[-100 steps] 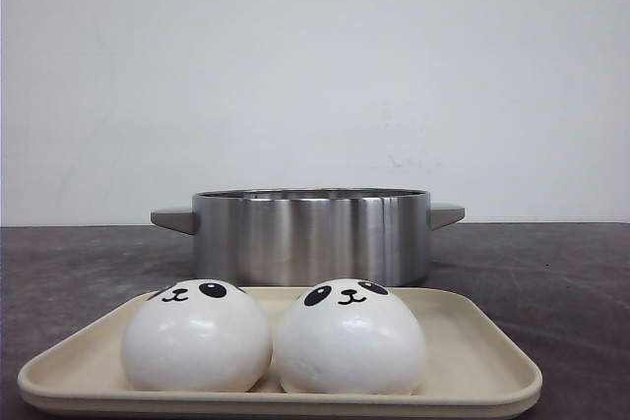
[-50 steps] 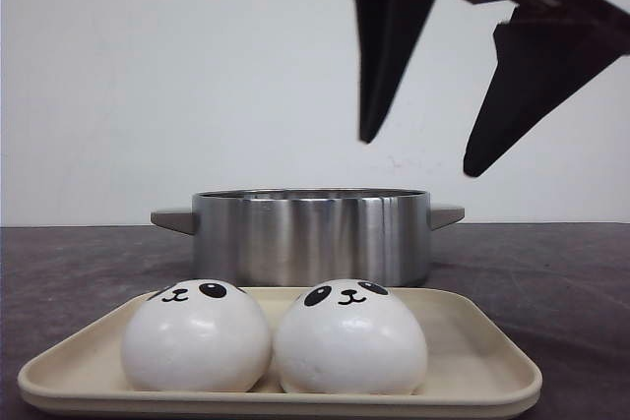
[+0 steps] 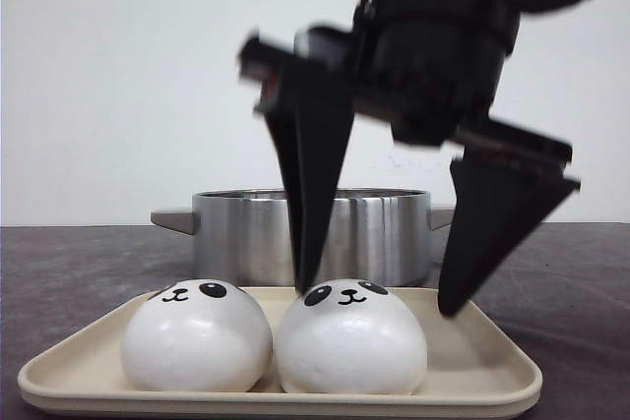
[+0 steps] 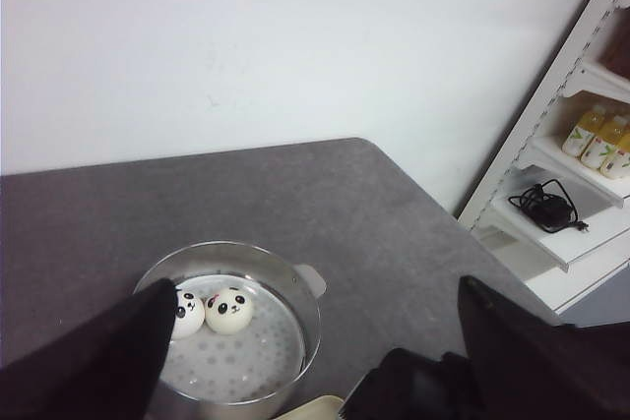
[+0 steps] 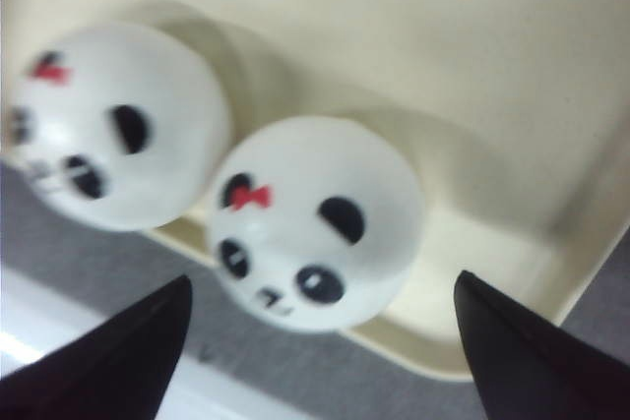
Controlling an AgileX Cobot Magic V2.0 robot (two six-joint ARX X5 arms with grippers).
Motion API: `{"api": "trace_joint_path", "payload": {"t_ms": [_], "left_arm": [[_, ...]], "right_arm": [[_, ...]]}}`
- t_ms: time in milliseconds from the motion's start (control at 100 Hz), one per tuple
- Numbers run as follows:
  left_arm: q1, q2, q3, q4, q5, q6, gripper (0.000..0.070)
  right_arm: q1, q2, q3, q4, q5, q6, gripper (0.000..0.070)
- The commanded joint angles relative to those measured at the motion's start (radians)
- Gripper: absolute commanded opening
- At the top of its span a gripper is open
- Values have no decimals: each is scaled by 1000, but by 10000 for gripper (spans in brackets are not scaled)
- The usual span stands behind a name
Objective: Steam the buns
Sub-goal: 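Lower the right gripper onto the nearer panda bun and grasp it, then lift the bun with the right gripper and lower it into the pot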
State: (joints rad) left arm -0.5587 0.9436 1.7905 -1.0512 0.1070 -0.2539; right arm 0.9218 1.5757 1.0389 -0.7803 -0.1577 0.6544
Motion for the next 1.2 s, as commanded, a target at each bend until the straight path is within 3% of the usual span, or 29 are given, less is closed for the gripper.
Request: {"api": "trace_joint_path", "payload": {"t_ms": [0, 180, 310, 450, 490, 550, 570, 580, 970, 1190], "left_arm": [[-6, 6, 17, 10, 2, 6, 558], [-6, 6, 17, 6, 2, 6, 557], [-6, 6, 17, -7, 2, 6, 557], [-6, 6, 17, -8, 2, 7, 557], [-6, 6, 17, -8, 2, 7, 557], [-6, 6, 17, -8, 2, 7, 557], [-6, 6, 17, -8, 2, 7, 557], [-6, 6, 17, -8, 2, 7, 557], [-6, 5, 17, -11, 2, 7, 557], [-6, 7, 17, -6, 2, 11, 557]], "right_arm": [[11, 40, 10, 23, 1, -12, 540], [11, 78, 10, 67, 3, -9, 524], [11, 80, 10, 79, 5, -2, 427], [10, 85, 10, 77, 8, 1, 405], [10, 85, 10, 74, 8, 0, 321], [10, 85, 10, 76, 9, 0, 110], [10, 85, 10, 79, 9, -2, 12], [10, 85, 10, 79, 9, -2, 0], [43, -50, 119, 92, 43, -7, 4], [64, -151, 347, 80, 243, -40, 3]]}}
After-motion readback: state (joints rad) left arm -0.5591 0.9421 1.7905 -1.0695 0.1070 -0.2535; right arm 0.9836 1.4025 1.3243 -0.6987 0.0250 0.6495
